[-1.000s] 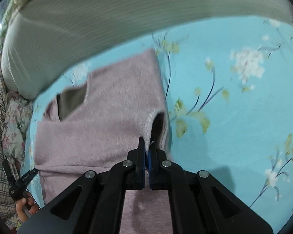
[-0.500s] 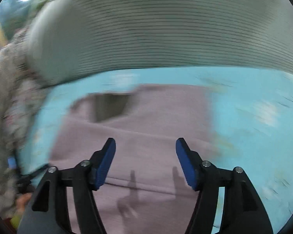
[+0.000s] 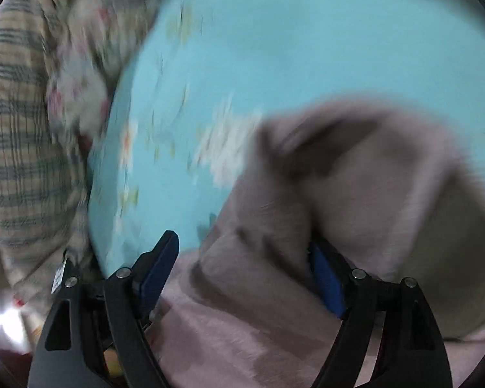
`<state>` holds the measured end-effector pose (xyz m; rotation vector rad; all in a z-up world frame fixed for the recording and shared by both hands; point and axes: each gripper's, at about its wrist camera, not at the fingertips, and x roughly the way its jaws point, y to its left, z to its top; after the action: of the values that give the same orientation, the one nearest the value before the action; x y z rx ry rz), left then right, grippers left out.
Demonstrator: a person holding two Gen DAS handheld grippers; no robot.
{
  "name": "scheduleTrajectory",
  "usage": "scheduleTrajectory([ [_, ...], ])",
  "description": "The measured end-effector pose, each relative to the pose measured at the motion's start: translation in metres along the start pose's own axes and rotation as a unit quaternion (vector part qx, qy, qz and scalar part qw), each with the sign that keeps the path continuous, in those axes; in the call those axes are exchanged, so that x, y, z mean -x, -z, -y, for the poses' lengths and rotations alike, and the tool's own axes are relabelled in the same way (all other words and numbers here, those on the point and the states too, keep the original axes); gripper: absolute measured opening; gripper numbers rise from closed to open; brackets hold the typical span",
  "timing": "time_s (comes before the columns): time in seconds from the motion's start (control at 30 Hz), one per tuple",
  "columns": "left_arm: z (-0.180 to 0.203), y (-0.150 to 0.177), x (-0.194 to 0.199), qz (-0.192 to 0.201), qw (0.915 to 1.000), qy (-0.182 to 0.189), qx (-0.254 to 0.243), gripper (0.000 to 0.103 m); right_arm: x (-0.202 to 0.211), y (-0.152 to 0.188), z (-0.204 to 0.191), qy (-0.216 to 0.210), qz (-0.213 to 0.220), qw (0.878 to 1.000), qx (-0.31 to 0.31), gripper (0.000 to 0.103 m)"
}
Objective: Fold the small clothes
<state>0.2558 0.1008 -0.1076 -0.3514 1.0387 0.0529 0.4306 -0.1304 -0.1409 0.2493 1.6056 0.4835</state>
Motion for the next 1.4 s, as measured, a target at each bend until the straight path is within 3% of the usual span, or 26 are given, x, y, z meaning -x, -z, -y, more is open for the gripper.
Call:
scheduleTrajectory([
  [0.07, -0.002, 0.001, 0.001, 0.002, 1.0, 0.003, 0.003, 0.046, -0.015, -0.003, -0.01, -0.008, -0.014, 1.0, 0.024, 0.082],
  [0.2, -0.009, 0.003, 0.004, 0.003, 0.9999, 0.005, 0.012, 0.046, -0.011, -0.015, -0.02, -0.121, 0.064, 0.99, 0.027, 0.082],
  [0.27, -0.012, 0.003, 0.006, 0.007, 0.9999, 0.001, 0.013, 0.045, -0.01, -0.021, -0.018, -0.147, 0.108, 0.983, 0.01, 0.082],
  [0.4, -0.024, -0.002, 0.01, 0.022, 0.9992, -0.027, 0.019, 0.044, -0.022, -0.024, -0.018, -0.119, 0.165, 0.979, -0.011, 0.082],
  [0.5, -0.04, -0.006, 0.013, 0.02, 0.9984, -0.025, 0.047, 0.041, -0.016, -0.022, -0.007, -0.146, 0.184, 0.972, -0.03, 0.085],
  [0.53, -0.044, -0.006, 0.015, 0.019, 0.9983, -0.022, 0.051, 0.041, -0.015, -0.022, -0.006, -0.147, 0.178, 0.973, -0.03, 0.085],
  [0.57, -0.046, -0.005, 0.019, 0.019, 0.9983, -0.022, 0.05, 0.041, -0.014, -0.022, -0.008, -0.108, 0.155, 0.982, -0.015, 0.085],
  [0.63, -0.048, -0.003, 0.024, 0.016, 0.9987, -0.013, 0.047, 0.041, -0.011, -0.024, -0.02, -0.059, 0.133, 0.989, 0.016, 0.085],
  [0.77, -0.039, 0.0, 0.026, 0.006, 0.9992, 0.021, 0.033, 0.041, -0.003, -0.02, -0.023, -0.014, 0.069, 0.996, 0.052, 0.085],
  [0.87, -0.024, -0.002, 0.022, 0.0, 0.9988, 0.046, 0.016, 0.042, -0.002, -0.023, -0.025, -0.057, 0.05, 0.996, 0.057, 0.085],
  [0.93, -0.01, -0.002, 0.02, -0.004, 0.9984, 0.056, -0.006, 0.042, 0.009, -0.031, -0.033, -0.116, 0.106, 0.986, 0.049, 0.085],
  [1.07, 0.006, -0.003, 0.015, -0.01, 0.9981, 0.054, -0.03, 0.043, 0.025, -0.05, -0.034, -0.173, 0.212, 0.962, 0.007, 0.085],
  [1.2, 0.004, -0.006, 0.017, -0.011, 0.9984, 0.051, -0.024, 0.043, 0.026, -0.051, -0.047, -0.1, 0.211, 0.972, 0.015, 0.085],
  [1.27, -0.003, -0.008, 0.02, -0.007, 0.9984, 0.055, -0.015, 0.045, 0.038, -0.031, -0.05, -0.072, 0.213, 0.974, 0.038, 0.085],
  [1.4, -0.007, -0.015, 0.016, -0.01, 0.9973, 0.073, 0.003, 0.045, 0.044, 0.011, -0.051, -0.098, 0.206, 0.973, 0.043, 0.085],
])
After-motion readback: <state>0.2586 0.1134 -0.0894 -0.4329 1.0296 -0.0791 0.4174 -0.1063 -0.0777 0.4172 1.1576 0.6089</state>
